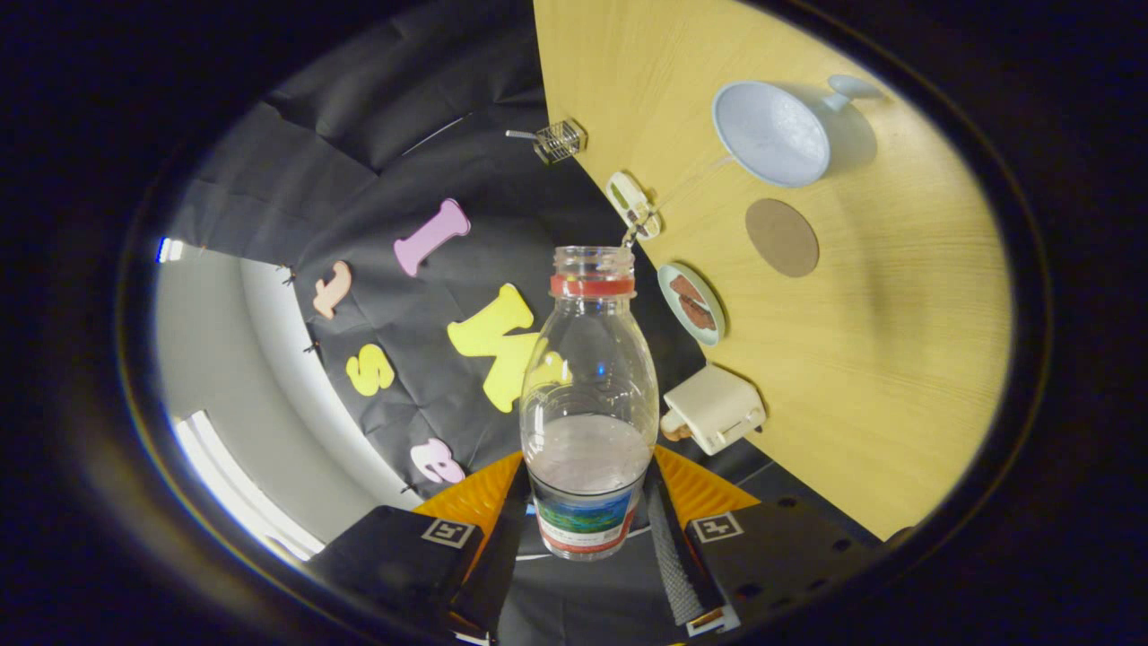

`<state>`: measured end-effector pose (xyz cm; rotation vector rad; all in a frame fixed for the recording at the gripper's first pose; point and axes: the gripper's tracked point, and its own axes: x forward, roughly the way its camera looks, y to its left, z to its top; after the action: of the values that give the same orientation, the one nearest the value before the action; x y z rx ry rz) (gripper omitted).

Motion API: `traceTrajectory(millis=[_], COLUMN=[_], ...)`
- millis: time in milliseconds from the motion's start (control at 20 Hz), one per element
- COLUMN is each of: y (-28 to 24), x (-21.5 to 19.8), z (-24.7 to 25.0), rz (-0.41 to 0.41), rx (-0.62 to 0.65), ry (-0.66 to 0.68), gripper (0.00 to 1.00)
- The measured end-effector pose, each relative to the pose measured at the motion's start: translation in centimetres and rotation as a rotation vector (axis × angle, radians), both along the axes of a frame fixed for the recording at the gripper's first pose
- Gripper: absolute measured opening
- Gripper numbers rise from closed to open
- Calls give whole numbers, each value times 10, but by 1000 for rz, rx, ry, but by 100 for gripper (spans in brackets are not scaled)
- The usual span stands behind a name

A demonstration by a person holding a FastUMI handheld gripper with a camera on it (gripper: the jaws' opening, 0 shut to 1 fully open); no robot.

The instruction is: Take the bottle from table, then pour the juice into the cup, finally place the bottle on the coaster

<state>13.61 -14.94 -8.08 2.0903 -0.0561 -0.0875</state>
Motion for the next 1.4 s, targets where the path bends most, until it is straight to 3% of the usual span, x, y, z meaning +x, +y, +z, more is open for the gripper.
traceTrajectory(millis=[450, 850, 1150, 1400], y=[-8, -9, -7, 1], x=[1, -2, -7, -16], z=[17, 18, 2, -12], rz=[-23, -22, -14, 22], rx=[36, -10, -213, -598], ry=[-42, -40, 7, 40], gripper=[72, 73, 72, 73])
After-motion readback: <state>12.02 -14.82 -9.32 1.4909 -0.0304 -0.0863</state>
